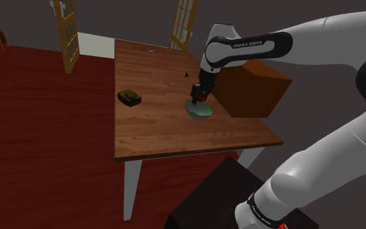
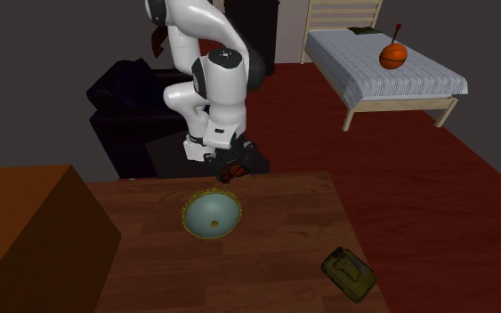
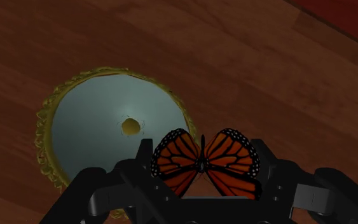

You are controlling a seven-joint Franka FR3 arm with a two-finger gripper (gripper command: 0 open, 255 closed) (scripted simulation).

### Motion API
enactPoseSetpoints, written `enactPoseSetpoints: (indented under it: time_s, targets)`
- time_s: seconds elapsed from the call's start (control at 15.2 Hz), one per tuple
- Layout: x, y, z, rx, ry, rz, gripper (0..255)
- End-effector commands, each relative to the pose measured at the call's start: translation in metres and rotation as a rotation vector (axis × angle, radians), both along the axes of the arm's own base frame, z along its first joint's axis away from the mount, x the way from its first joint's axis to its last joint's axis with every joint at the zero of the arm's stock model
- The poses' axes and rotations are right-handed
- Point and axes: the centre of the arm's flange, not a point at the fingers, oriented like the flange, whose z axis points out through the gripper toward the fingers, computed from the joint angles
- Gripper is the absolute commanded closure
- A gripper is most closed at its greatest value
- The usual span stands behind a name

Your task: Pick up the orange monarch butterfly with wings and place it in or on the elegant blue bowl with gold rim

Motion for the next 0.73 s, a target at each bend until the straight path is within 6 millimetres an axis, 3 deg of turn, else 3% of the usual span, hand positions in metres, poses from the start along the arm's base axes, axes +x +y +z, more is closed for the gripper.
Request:
enactPoseSetpoints:
  time_s: [0.0, 0.2, 0.26, 0.66]
  targets:
    - [0.007, -0.025, -0.002, -0.001, 0.0, 0.001, 255]
    - [0.016, -0.063, -0.003, -0.001, 0.0, 0.001, 255]
    - [0.022, -0.085, -0.004, -0.001, 0.0, 0.001, 255]
    - [0.022, -0.085, -0.035, -0.001, 0.0, 0.001, 255]
